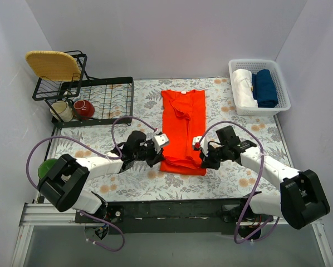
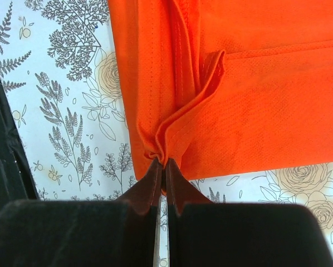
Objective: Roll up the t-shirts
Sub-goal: Roll the T-shirt to the center of the board.
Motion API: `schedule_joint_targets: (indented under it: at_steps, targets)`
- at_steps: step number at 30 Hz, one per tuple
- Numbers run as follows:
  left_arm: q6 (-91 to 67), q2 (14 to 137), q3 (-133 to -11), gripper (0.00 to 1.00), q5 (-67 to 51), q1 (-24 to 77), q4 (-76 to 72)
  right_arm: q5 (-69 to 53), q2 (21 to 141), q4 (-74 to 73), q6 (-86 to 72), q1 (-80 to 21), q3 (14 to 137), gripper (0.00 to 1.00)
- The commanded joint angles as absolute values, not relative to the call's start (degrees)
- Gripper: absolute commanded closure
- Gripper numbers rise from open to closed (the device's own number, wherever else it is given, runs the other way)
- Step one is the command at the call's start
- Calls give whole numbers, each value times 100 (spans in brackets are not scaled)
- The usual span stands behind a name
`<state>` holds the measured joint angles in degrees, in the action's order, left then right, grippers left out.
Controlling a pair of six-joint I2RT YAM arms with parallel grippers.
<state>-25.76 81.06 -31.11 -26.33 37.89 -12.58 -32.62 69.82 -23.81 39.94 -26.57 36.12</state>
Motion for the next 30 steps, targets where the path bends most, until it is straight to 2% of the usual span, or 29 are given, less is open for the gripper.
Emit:
schedule_joint_targets:
  at_steps: [1,28,29,30]
  targets:
    - [-2628,8103,-3322,100,-2444,3735,-1433,-3217,7084,-2127,4061,-2628,3867,99]
    - [-2988,8147,-3384,100,-1943,3639,-1371,-3032,7866,-1591,3876,-2558,4394,99]
    - [-3006,8147,-3384,99,-1916,3639,-1354,-3015,7892,-1565,3859,-2549,4438,98]
    - [-3041,8147,-3392,92,-1812,3639,-1336,-2989,7901,-1556,3858,-2558,4473,95]
